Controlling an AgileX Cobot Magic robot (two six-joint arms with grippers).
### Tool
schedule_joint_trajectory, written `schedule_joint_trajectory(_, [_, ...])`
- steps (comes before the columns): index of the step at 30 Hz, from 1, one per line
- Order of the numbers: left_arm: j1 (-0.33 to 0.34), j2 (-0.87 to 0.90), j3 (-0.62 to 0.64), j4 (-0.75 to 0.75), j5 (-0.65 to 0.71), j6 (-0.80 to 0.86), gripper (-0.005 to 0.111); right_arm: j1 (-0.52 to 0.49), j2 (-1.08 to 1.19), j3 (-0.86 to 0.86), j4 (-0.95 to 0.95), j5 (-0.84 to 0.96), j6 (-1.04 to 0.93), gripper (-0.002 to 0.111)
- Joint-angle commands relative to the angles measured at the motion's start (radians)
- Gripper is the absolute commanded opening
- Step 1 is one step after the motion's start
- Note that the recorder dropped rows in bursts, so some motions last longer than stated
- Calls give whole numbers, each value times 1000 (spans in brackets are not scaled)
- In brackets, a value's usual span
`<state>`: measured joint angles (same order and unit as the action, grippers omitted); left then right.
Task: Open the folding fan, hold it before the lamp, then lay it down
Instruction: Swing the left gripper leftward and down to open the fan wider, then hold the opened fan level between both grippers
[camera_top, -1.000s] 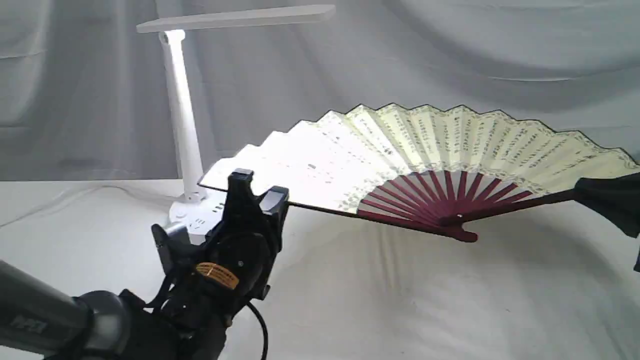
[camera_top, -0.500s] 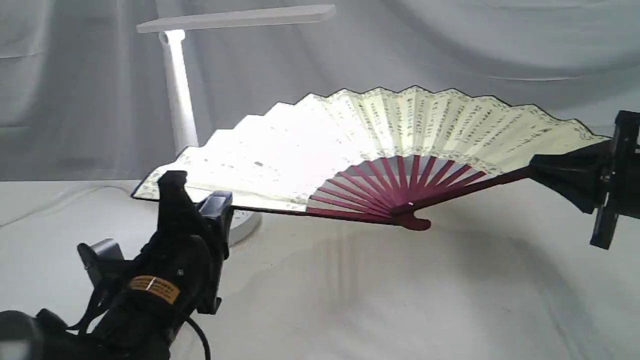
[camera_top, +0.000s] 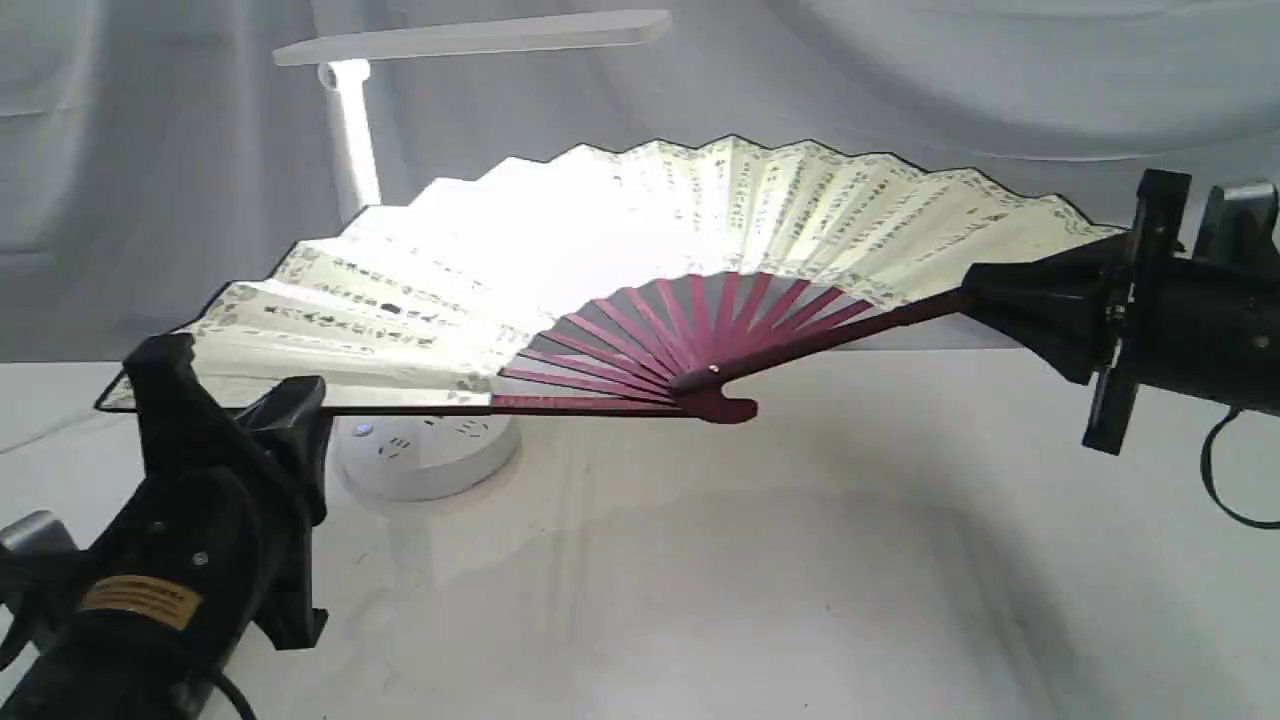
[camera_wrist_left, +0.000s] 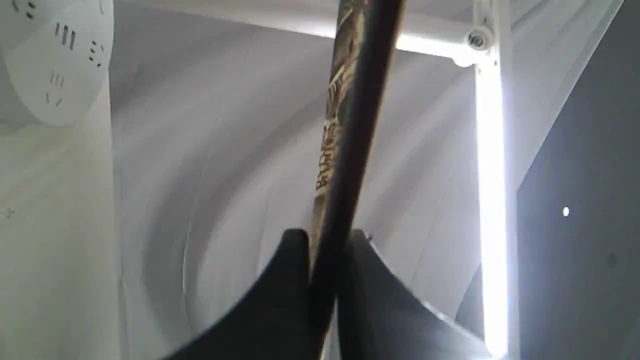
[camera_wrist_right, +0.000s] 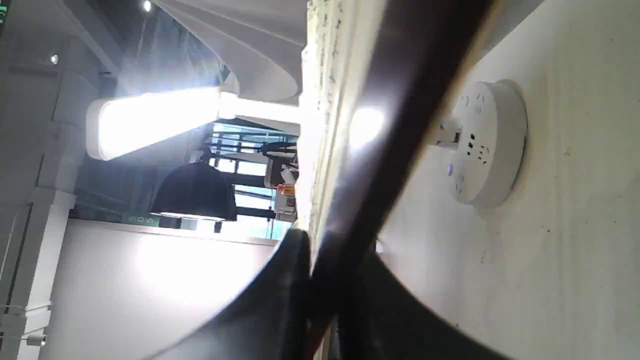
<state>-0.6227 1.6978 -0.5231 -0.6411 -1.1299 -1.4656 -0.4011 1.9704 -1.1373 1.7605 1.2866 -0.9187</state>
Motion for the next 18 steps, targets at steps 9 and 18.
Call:
schedule_joint_trajectory(9, [18,-177,11,-218,-8,43,0,54,-95,2,-16,-66,53,0])
schedule_joint_trajectory(18, [18,-242,11,-246,90,61,0,54,-182,2,-16,-129,146,0])
